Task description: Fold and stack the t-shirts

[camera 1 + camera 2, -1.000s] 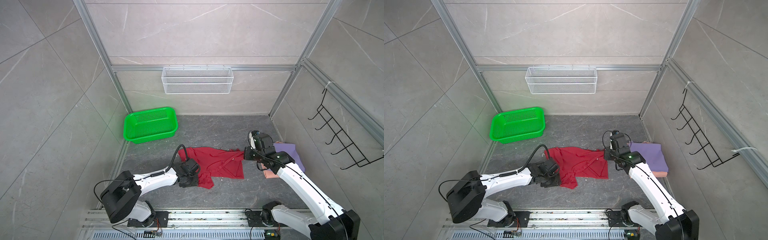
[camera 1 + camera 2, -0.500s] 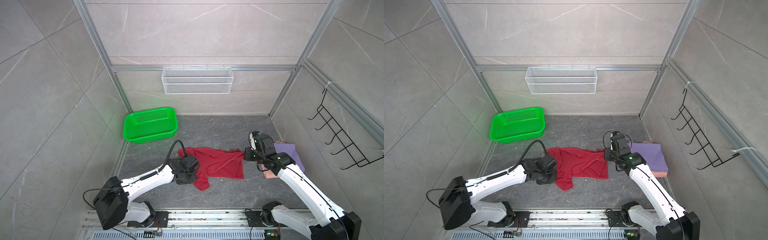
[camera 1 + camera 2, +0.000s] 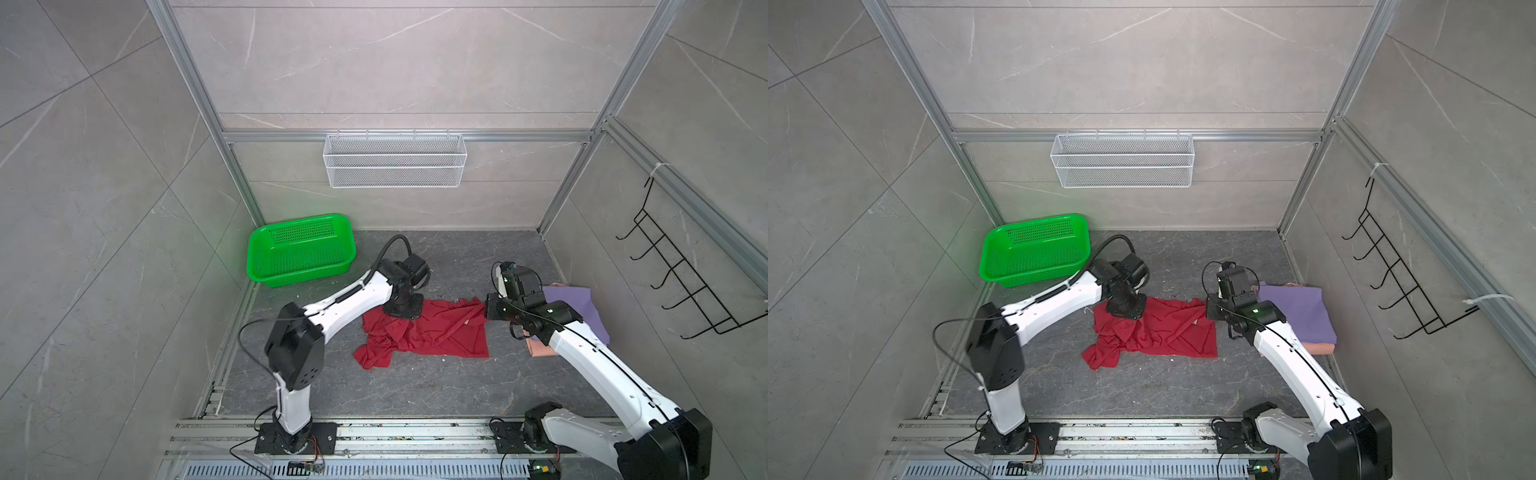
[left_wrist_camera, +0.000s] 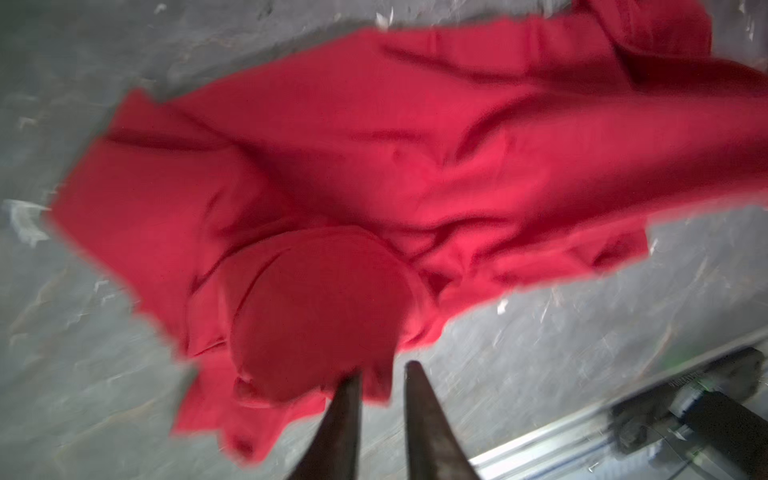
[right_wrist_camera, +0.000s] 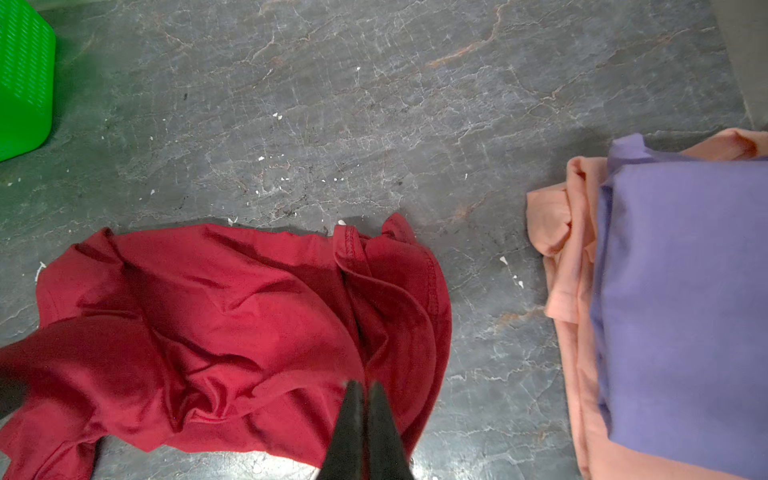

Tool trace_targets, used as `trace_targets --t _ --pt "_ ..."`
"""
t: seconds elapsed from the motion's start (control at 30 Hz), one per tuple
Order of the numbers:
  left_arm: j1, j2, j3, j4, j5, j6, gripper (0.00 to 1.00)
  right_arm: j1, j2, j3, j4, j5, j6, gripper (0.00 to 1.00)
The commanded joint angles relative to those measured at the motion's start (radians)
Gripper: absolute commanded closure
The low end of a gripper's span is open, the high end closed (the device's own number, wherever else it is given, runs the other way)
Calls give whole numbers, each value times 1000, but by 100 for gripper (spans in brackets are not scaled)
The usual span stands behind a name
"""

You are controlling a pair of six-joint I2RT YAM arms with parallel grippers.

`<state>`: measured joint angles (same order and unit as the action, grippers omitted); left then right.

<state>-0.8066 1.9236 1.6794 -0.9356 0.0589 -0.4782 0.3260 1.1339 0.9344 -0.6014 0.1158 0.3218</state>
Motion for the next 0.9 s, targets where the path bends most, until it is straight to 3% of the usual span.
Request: trace_targets --t 0.0,0.2,0.47,0.87 --pt "15 -43 78 37 65 87 50 -3 -6 -12 18 8 10 100" --pt "134 -222 -221 197 132 -15 48 -3 5 -24 23 22 13 100" --pt "140 -379 -522 329 131 -107 48 -4 58 -7 52 -1 20 100" --pt "162 -235 -525 506 189 -101 49 -4 42 -1 24 9 26 100"
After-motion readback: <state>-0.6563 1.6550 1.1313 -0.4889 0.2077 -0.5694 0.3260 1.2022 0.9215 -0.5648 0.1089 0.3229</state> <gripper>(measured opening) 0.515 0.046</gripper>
